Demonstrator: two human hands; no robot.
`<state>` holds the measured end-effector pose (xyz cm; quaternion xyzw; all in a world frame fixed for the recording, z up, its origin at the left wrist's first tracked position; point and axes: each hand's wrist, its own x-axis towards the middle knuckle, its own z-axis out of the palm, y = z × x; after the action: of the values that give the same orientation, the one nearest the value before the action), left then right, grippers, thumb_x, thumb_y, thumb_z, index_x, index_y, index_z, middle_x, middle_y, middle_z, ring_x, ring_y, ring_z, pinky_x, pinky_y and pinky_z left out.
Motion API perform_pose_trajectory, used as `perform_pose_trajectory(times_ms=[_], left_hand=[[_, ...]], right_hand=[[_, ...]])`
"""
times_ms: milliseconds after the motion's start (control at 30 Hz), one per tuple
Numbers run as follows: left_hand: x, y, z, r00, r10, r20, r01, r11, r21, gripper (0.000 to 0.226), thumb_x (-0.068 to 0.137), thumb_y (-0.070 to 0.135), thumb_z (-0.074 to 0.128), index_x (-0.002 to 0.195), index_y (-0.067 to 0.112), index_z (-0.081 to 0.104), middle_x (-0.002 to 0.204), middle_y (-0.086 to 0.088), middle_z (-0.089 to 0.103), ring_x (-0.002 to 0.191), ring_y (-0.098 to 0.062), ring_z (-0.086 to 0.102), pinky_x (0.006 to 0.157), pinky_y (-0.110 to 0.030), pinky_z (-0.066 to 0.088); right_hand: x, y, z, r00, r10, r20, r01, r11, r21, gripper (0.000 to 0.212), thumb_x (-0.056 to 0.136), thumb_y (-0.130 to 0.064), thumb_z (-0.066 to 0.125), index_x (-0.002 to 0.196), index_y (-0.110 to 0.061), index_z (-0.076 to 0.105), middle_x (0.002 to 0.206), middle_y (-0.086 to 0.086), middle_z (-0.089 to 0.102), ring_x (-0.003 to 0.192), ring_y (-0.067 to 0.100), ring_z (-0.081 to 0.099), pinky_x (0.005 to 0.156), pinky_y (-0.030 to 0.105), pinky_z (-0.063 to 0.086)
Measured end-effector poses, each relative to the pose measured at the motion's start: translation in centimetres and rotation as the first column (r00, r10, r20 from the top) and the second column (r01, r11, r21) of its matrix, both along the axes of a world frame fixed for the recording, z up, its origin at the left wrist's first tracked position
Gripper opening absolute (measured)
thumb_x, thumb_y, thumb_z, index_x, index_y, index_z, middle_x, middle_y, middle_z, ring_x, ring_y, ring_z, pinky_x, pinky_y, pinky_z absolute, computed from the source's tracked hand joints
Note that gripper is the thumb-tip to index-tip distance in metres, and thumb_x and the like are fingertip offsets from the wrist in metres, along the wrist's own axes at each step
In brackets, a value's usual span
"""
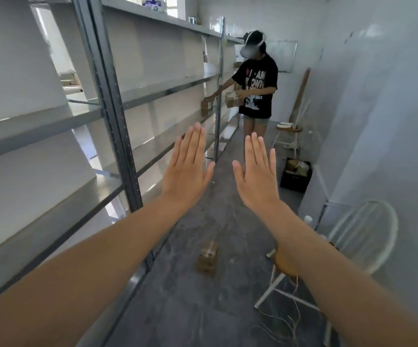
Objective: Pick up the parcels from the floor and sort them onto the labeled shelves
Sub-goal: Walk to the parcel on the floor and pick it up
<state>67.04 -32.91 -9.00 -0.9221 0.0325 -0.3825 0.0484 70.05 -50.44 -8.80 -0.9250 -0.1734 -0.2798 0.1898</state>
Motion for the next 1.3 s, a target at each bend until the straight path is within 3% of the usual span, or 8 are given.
perform_pose_trajectory(times_ms=[267,633,800,933,1133,1300], left_hand=[[8.1,0.7,-1.2,0.992,-0.124,-0.017,0.123,0.99,-0.072,0.072,0.106,0.044,0.026,0.16,0.003,0.003,0.17,-0.015,0.001,0.158,-0.025,0.0,0.129,-0.042,0.003],[19.1,6.6,-4.3,0.987,-0.149,-0.061,0.142,0.985,-0.102,0.075,0.105,0.045,0.034,0.16,0.002,0.007,0.17,-0.015,0.005,0.158,-0.025,0.003,0.129,-0.043,0.009],[22.0,6.0,-6.9,0.969,-0.235,-0.08,0.218,0.959,-0.18,0.073,0.105,0.045,0.029,0.16,0.004,0.007,0.17,-0.013,0.005,0.158,-0.024,0.003,0.128,-0.044,0.01],[24.9,5.3,-9.4,0.965,-0.245,-0.092,0.228,0.959,-0.169,0.073,0.104,0.044,0.031,0.159,0.001,0.013,0.169,-0.016,0.01,0.157,-0.026,0.011,0.127,-0.046,0.02],[31.2,3.9,-10.1,0.96,-0.234,-0.153,0.206,0.963,-0.175,0.072,0.104,0.044,0.026,0.16,0.002,0.01,0.17,-0.015,0.008,0.158,-0.025,0.007,0.127,-0.046,0.016],[37.5,1.7,-9.0,0.968,-0.191,-0.163,0.166,0.974,-0.157,0.072,0.104,0.046,0.022,0.16,0.003,0.008,0.17,-0.014,0.007,0.158,-0.024,0.004,0.128,-0.042,0.009]], right_hand=[[5.5,1.2,-0.6,0.996,-0.085,0.008,0.085,0.996,-0.042,0.067,0.109,-0.04,0.029,0.162,-0.01,0.003,0.172,0.004,-0.001,0.159,0.017,-0.006,0.126,0.039,-0.01],[14.6,7.5,-2.0,0.987,-0.158,-0.031,0.156,0.986,-0.053,0.066,0.108,-0.041,0.028,0.162,-0.012,0.002,0.172,0.003,-0.002,0.158,0.016,-0.007,0.128,0.041,-0.007],[17.9,7.8,-4.6,0.981,-0.191,-0.03,0.187,0.977,-0.099,0.072,0.101,-0.048,0.012,0.162,-0.01,0.008,0.171,0.006,0.006,0.158,0.017,-0.002,0.128,0.042,-0.003],[21.3,6.7,-6.0,0.976,-0.208,-0.067,0.2,0.974,-0.103,0.072,0.1,-0.048,0.011,0.162,-0.012,0.006,0.172,0.005,0.003,0.156,0.015,-0.007,0.128,0.04,-0.005],[27.6,4.8,-7.4,0.978,-0.165,-0.127,0.154,0.984,-0.091,0.067,0.108,-0.041,0.026,0.162,-0.013,0.0,0.172,0.003,-0.005,0.156,0.013,-0.014,0.127,0.04,-0.01],[34.6,2.5,-6.9,0.985,-0.121,-0.124,0.113,0.991,-0.072,0.066,0.109,-0.039,0.028,0.162,-0.012,0.0,0.172,0.004,-0.004,0.157,0.015,-0.011,0.129,0.042,-0.006]])
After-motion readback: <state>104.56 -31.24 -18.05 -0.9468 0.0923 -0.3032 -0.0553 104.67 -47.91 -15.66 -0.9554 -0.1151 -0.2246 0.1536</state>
